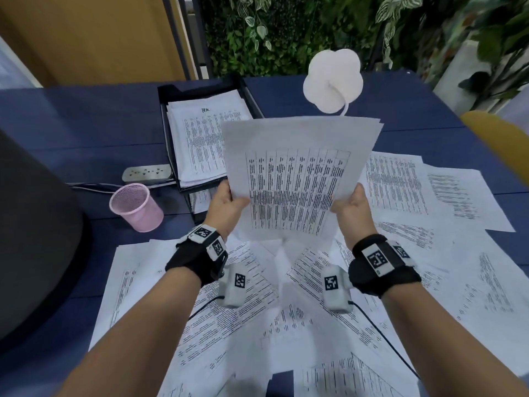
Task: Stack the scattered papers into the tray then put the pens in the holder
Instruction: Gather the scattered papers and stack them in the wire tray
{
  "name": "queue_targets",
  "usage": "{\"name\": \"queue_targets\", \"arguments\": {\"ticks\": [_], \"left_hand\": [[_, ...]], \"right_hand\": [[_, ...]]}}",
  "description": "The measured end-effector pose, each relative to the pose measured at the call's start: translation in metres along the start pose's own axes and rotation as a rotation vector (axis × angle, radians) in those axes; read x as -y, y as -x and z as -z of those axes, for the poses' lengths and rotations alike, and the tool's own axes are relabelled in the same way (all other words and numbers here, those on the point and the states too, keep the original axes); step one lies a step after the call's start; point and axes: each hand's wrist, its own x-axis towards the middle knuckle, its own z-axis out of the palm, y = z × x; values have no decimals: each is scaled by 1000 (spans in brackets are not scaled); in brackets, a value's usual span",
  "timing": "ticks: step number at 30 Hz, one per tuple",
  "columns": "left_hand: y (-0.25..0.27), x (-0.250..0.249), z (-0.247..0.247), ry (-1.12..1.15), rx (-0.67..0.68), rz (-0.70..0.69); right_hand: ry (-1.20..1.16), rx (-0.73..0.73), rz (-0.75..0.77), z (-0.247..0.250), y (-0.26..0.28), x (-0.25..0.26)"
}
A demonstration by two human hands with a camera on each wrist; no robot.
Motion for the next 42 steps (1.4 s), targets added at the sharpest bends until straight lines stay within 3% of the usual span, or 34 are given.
{"name": "queue_targets", "arguments": {"ticks": [3,7,10,15,20,22,26,31,34,36,42], "left_hand": [[-5,10,-5,27,47,64],[-3,6,-10,55,12,52],[-5,6,-12,39,25,52],[-7,15,-14,-20,40,34],[-3,28,-18,-46,17,84],[-5,25,-14,-57,-7,78],[-14,5,3,-112,-70,-13],[-42,-21,31,-136,-261,-149],[-53,-34,51,-106,-308,-237],[-57,-41,64,-222,-307,-272],[-80,-45,103,-845,-289,-287]], "right_hand": [[2,32,-42,-3,-2,-8],[32,12,-74,1,-5,-14],[113,60,-228,3,-12,-36],[305,113,-323,3,-19,-74],[322,32,-185,0,-14,-77],[264,72,-177,-1,-14,-67],[205,149,-197,-10,-22,-49],[86,145,-70,-37,-37,-7],[67,161,-30,-59,-51,11],[57,188,-33,-74,-62,18],[52,104,-92,-112,-88,23]]}}
